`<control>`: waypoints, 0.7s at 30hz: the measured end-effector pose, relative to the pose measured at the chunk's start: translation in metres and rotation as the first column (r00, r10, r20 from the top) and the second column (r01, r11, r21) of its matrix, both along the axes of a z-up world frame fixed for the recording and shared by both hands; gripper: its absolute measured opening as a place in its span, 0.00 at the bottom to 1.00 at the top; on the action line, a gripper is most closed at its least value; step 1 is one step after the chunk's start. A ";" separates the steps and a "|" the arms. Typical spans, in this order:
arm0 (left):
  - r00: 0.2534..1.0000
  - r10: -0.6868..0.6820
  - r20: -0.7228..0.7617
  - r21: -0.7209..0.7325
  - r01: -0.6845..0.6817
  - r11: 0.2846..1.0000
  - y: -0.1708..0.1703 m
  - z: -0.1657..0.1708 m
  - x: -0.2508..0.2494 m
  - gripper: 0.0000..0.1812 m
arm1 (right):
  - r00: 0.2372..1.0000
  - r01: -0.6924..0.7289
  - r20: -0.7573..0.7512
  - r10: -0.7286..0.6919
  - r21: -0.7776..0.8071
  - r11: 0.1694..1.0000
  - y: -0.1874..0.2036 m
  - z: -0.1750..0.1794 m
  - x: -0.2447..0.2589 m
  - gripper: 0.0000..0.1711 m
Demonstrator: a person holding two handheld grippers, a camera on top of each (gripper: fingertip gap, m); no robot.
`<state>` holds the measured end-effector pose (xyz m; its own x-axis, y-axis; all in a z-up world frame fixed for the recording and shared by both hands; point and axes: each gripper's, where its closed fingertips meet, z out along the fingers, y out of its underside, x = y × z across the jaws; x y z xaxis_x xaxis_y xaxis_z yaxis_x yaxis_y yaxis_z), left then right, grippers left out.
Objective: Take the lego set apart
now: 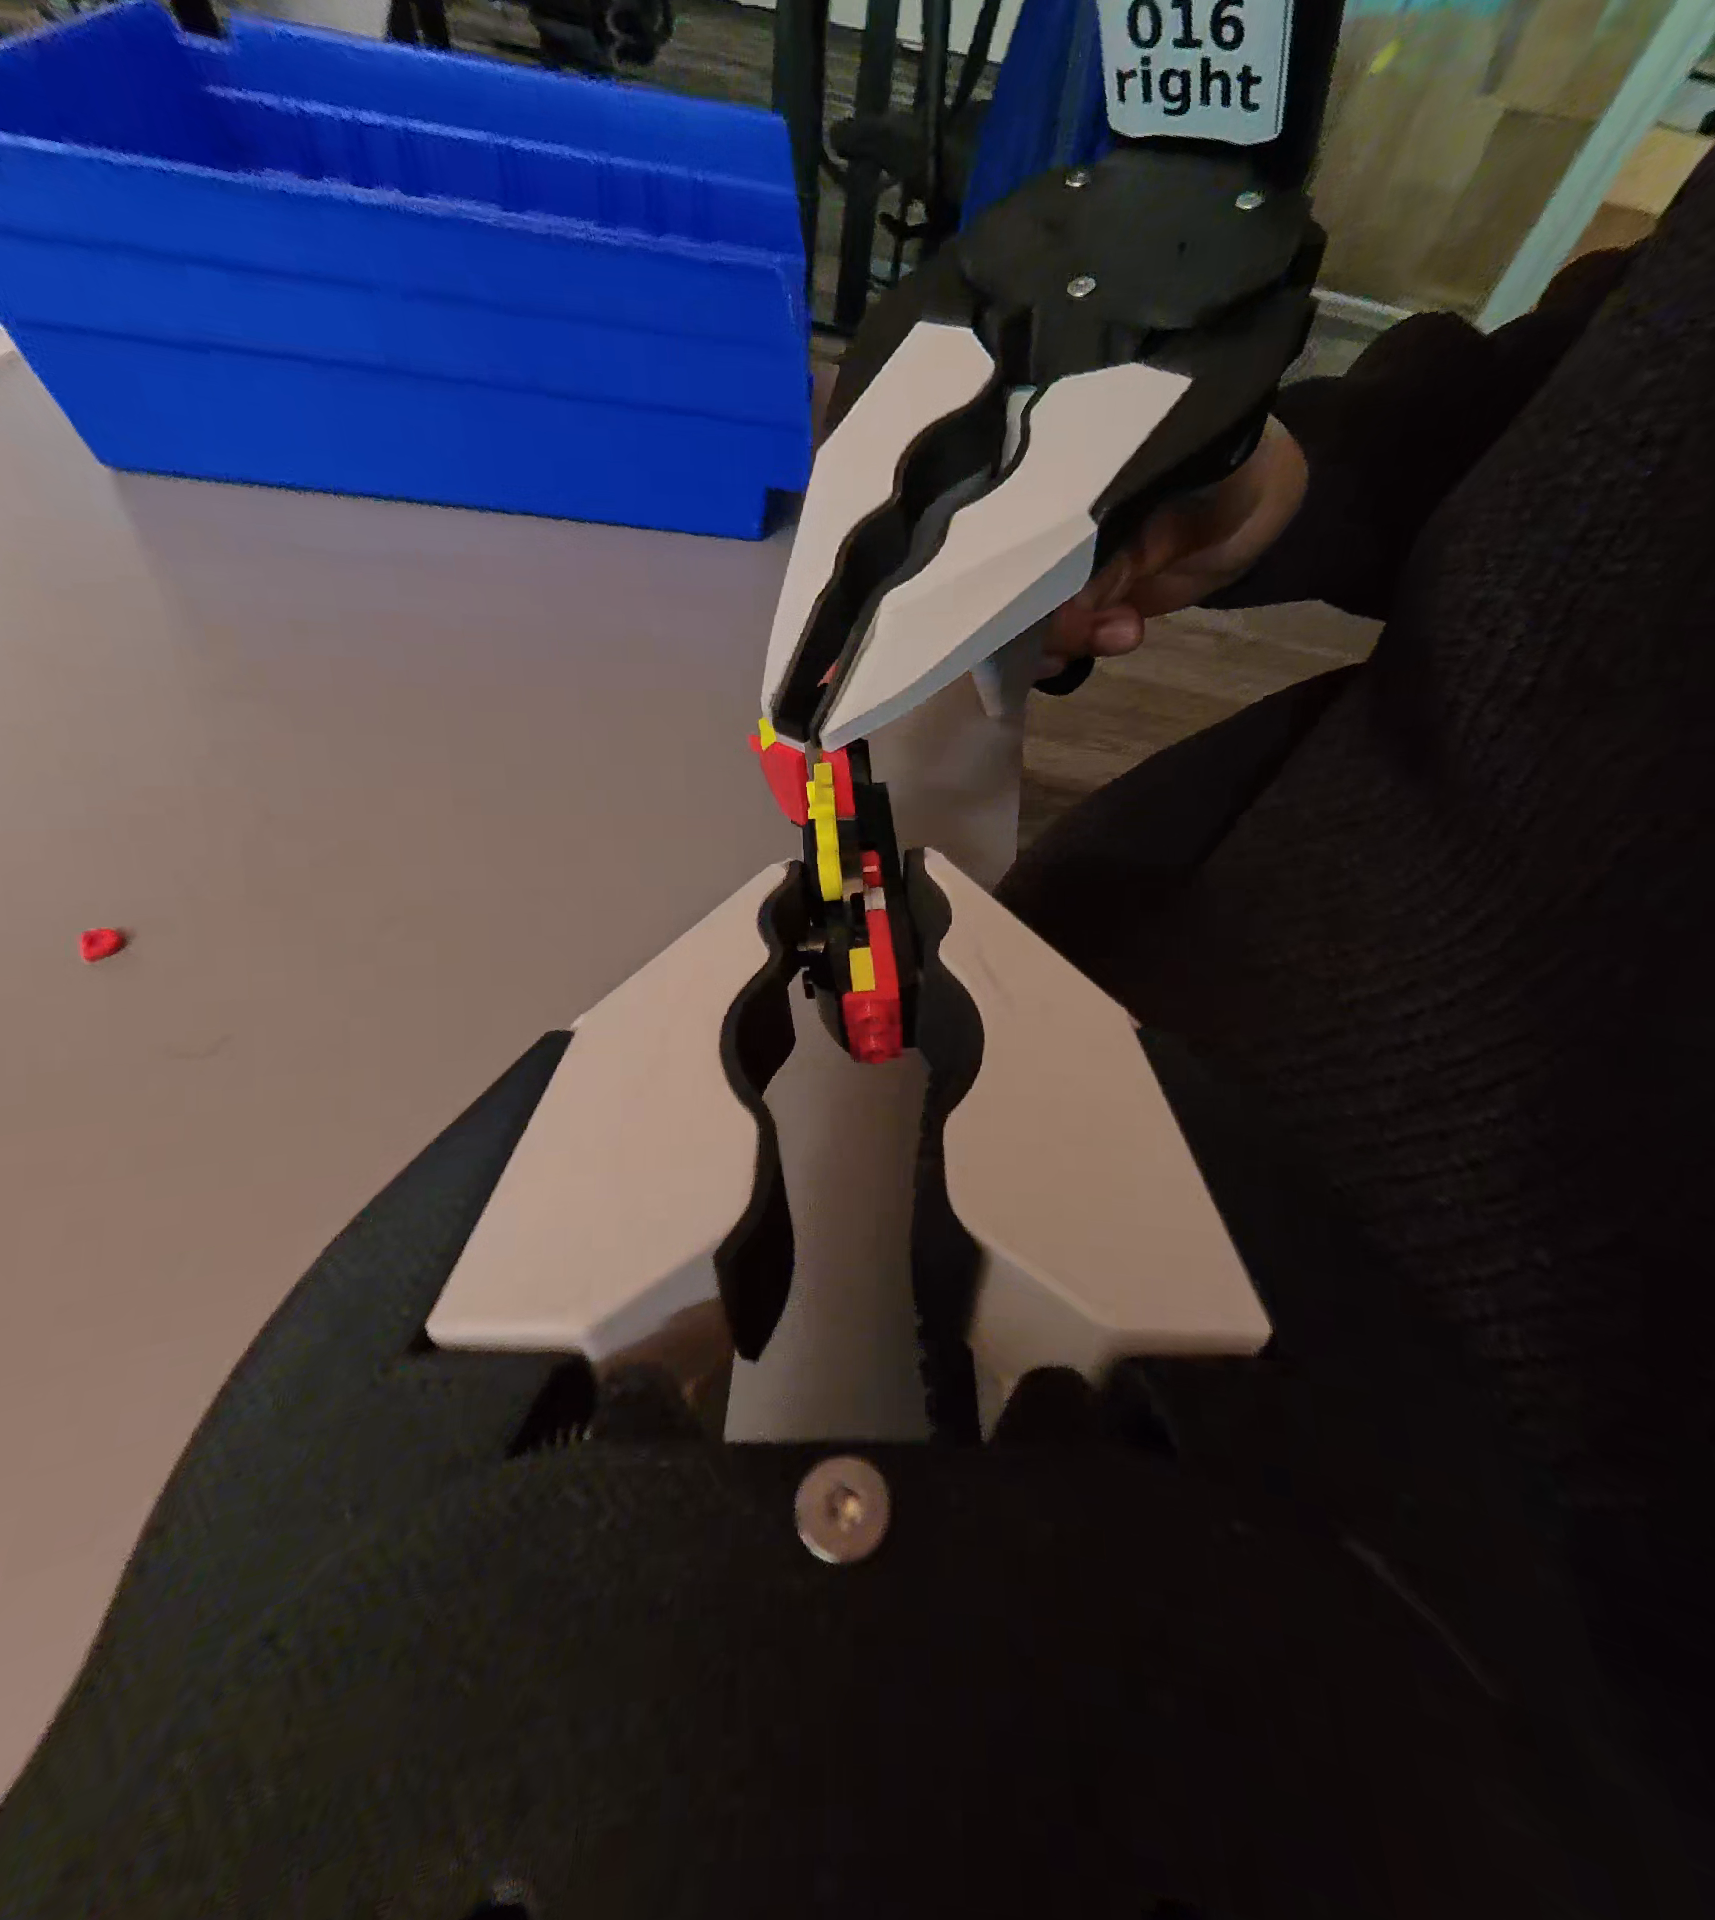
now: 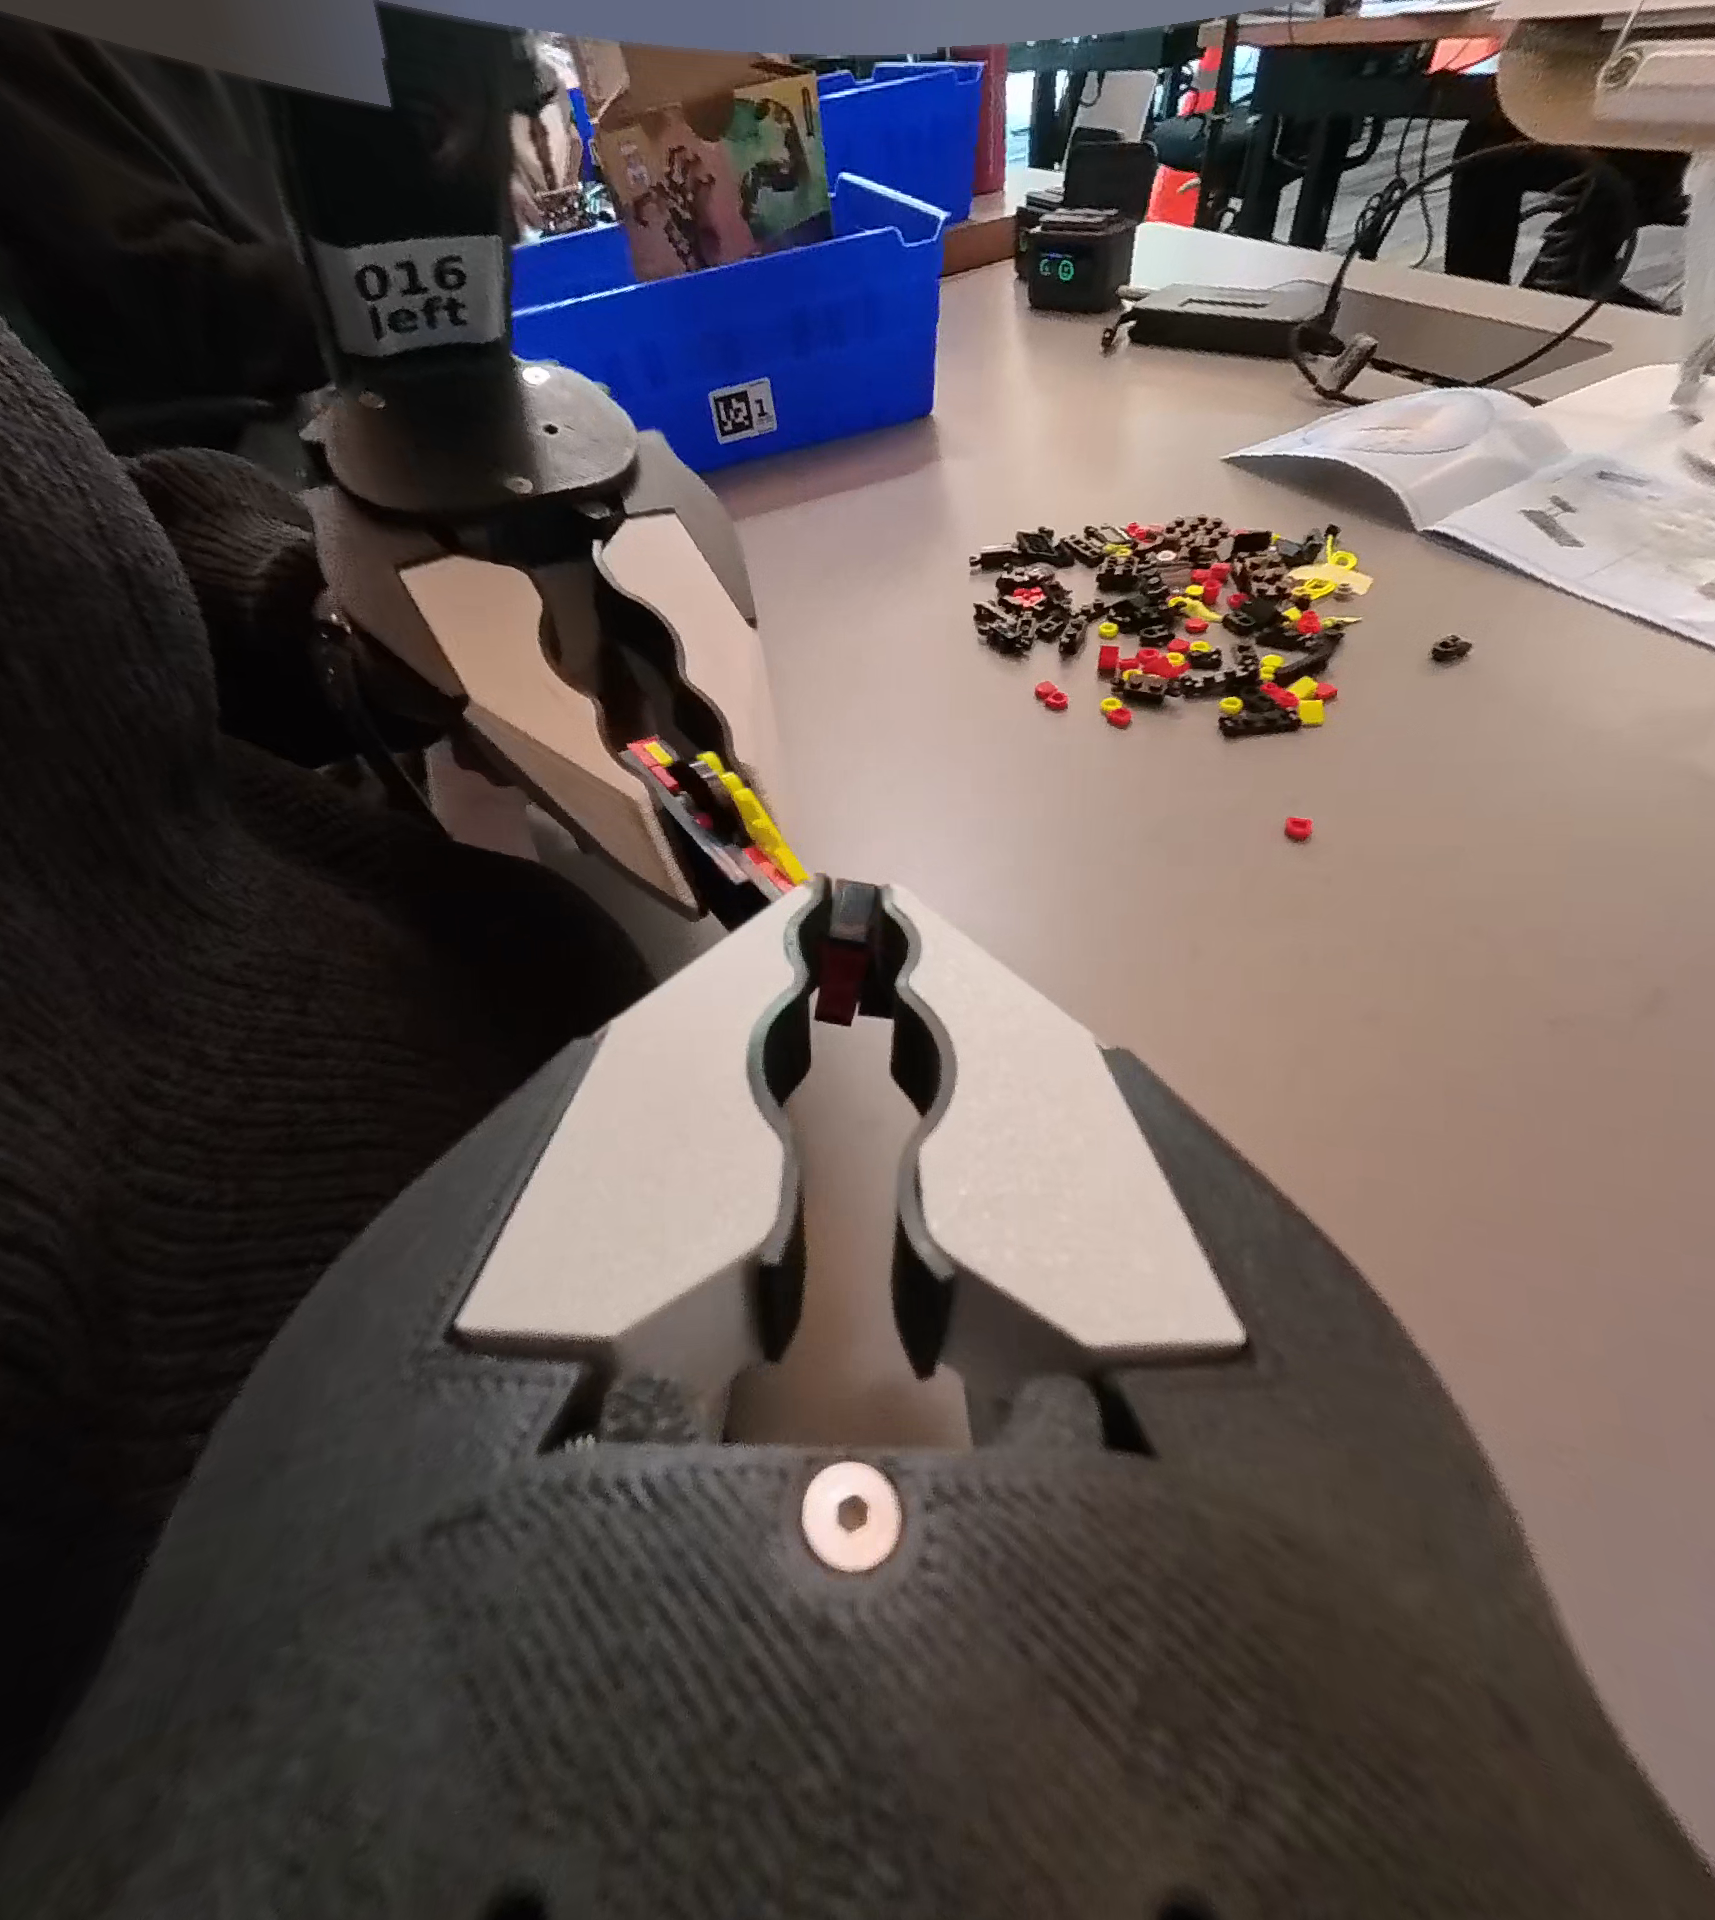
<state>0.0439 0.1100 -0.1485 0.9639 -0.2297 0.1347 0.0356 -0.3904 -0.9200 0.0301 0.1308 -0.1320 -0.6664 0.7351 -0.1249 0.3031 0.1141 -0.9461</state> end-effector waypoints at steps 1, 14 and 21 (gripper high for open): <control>1.000 0.008 -0.025 0.011 -0.008 1.000 0.000 0.001 -0.001 0.10 | 1.000 0.005 0.003 -0.005 -0.016 1.000 0.000 0.001 -0.001 0.04; 0.974 -0.198 -0.109 -0.279 0.161 0.947 -0.010 -0.055 0.045 0.11 | 0.982 0.188 0.090 -0.167 -0.326 0.927 0.047 0.041 -0.018 0.04; 0.999 -0.012 -0.036 -0.192 0.005 0.981 -0.001 -0.034 0.008 0.10 | 0.977 0.203 0.118 -0.178 -0.256 0.945 0.051 0.022 -0.019 0.04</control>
<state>0.0517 0.1093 -0.1828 0.9670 -0.2116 0.1419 -0.0009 -0.5599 -0.8285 0.0109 0.1816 -0.1103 -0.4937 0.7790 -0.3865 0.3812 -0.2056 -0.9013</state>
